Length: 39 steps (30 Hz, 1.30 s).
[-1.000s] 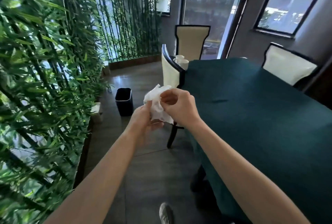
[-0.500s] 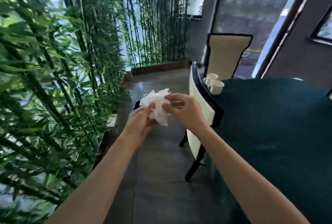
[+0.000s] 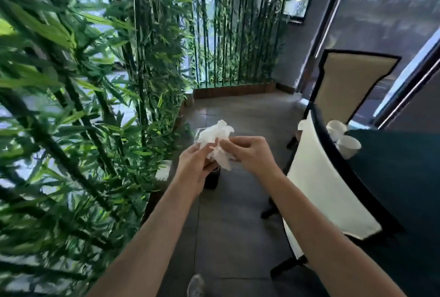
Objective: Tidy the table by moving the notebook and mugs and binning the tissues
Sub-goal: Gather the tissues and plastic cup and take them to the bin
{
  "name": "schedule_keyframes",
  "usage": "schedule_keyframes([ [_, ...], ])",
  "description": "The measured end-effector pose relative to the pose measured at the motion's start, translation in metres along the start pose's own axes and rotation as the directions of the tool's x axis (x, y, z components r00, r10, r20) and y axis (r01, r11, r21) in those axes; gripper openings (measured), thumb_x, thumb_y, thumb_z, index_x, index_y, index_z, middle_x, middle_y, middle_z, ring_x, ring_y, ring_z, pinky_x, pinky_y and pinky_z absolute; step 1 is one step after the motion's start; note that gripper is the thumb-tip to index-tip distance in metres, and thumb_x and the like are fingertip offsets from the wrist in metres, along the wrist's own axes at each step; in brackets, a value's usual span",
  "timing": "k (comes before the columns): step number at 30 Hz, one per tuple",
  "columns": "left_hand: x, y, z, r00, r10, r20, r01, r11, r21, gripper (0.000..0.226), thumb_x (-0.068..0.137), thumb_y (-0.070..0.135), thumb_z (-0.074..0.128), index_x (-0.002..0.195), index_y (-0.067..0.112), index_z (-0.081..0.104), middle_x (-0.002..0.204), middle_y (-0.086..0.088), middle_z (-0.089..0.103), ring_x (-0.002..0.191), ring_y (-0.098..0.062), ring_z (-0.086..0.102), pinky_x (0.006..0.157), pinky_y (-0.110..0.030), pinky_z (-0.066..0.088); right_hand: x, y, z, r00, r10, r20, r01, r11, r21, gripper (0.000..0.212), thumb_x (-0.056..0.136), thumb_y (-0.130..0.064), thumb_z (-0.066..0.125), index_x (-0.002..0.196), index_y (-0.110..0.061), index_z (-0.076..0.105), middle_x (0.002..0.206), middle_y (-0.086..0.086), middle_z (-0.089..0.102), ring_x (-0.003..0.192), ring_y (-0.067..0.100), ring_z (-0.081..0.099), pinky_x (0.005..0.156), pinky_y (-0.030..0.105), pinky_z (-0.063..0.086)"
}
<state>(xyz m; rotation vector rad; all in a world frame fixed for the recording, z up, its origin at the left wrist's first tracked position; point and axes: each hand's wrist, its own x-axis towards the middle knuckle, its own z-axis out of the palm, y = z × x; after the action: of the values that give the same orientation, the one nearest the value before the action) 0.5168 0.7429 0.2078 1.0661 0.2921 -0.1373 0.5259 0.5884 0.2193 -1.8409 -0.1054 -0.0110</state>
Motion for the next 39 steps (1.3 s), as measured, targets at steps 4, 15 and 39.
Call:
schedule_keyframes([
  [4,0.061,0.028,-0.021,0.997,-0.031,0.067,0.035,0.998,-0.055,0.019,0.102,0.008,0.058,0.117,0.004,0.068,0.088,-0.010,0.072,0.077,-0.019,0.067,0.063,-0.026,0.061,0.065,0.001,0.025,0.999,0.044,-0.025,-0.042,0.997,0.065,0.033,0.080,-0.042,0.085,0.100,-0.016,0.084,0.091,0.002,0.083,0.090,0.019,0.079,0.084,0.039,0.063],
  [15,0.214,0.047,-0.046,0.973,-0.137,0.184,0.129,0.990,0.054,0.018,0.102,0.003,0.055,0.103,0.006,0.072,0.072,-0.001,0.078,0.063,-0.010,0.074,0.071,-0.030,0.065,0.203,0.042,0.049,0.985,0.172,-0.027,-0.163,0.968,0.190,0.025,0.090,0.003,0.074,0.111,0.016,0.070,0.103,0.029,0.075,0.075,0.016,0.071,0.066,0.017,0.059],
  [39,0.609,-0.039,-0.037,0.884,-0.292,-0.365,0.400,0.876,0.268,0.015,0.097,-0.006,0.060,0.084,0.001,0.062,0.090,-0.023,0.059,0.072,-0.027,0.057,0.066,-0.034,0.048,0.547,0.272,0.032,0.846,0.532,-0.024,-0.532,0.847,0.022,0.012,0.093,-0.007,0.074,0.102,-0.016,0.072,0.084,-0.017,0.069,0.080,-0.002,0.069,0.068,0.004,0.049],
])
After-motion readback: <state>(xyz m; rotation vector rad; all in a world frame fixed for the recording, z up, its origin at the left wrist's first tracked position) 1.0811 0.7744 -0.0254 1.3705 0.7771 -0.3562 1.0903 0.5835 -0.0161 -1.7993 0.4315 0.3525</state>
